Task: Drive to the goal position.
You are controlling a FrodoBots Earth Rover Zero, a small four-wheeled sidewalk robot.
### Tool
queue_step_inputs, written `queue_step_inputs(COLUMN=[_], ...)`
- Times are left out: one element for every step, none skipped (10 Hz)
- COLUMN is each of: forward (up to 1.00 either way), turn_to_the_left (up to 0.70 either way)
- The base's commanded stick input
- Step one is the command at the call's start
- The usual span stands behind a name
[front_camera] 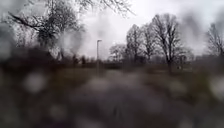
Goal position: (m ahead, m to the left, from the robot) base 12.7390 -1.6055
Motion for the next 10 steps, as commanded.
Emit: queue_step_inputs(forward=[0.85, 0.85, 0.85, 0.85, 0.85, 0.85, 0.85, 0.85, 0.85, 0.85], turn_to_the_left=[0.00, 0.00, 0.00, 0.00, 0.00, 0.00, 0.25, 0.14, 0.00, 0.00])
